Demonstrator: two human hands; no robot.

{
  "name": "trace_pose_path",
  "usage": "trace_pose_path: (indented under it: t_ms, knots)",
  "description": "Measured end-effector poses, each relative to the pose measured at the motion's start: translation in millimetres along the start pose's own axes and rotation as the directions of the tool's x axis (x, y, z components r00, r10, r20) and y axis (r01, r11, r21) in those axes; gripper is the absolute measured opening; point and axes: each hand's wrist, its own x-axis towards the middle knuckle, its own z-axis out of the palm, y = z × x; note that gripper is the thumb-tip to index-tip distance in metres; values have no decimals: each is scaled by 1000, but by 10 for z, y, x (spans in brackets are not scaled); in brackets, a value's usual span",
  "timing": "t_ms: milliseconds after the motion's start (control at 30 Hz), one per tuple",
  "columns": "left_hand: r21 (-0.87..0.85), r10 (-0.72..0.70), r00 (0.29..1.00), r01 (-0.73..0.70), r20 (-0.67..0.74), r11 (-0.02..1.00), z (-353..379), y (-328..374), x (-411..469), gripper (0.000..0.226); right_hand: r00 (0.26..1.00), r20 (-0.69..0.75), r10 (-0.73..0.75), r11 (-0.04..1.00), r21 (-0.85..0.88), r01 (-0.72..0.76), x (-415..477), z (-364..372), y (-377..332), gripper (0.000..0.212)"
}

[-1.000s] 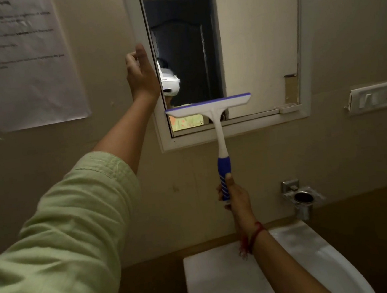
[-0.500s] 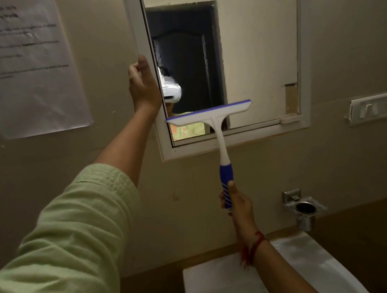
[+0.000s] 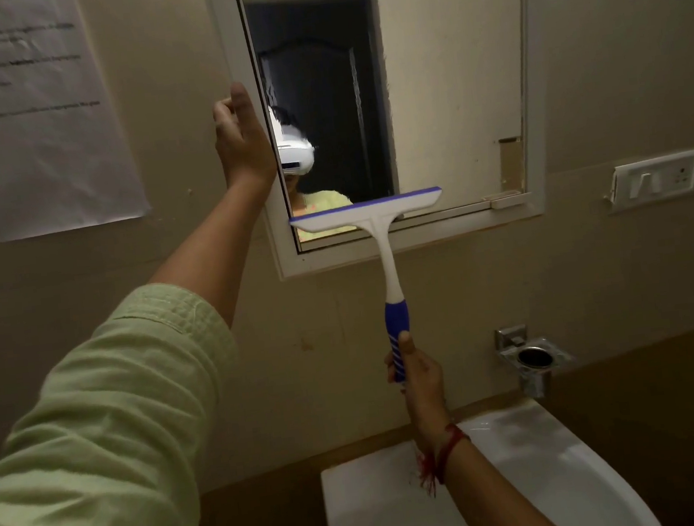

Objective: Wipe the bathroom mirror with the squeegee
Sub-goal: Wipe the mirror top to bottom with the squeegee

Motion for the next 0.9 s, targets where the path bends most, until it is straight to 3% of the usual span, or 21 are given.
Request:
trace_pose_path:
  t_ms: [133,300,500,667,900]
  knots:
    - [12,4,1000,-4,-13,1000,12,-1,13,28,997,-76,-1,1000,1,1,-123,-95,161,41]
    - [0,7,1000,-7,-8,1000,-5,-4,21,39,950,-238,-200,969,97,228,-66,3,-345,34]
    - [-2,67,998,-67,-5,998,-1,-8,27,43,911,-133,-390,897,170,409,297,151,-1587,37]
    - [-9,96,995,-96,-7,995,8,-79,64,45,865,-88,-494,855,129,502,642,288,-2485,36]
    - [6,105,994,-105,-18,994,4,-85,26,49,813,-84,-576,812,60,581,930,548,-3171,39]
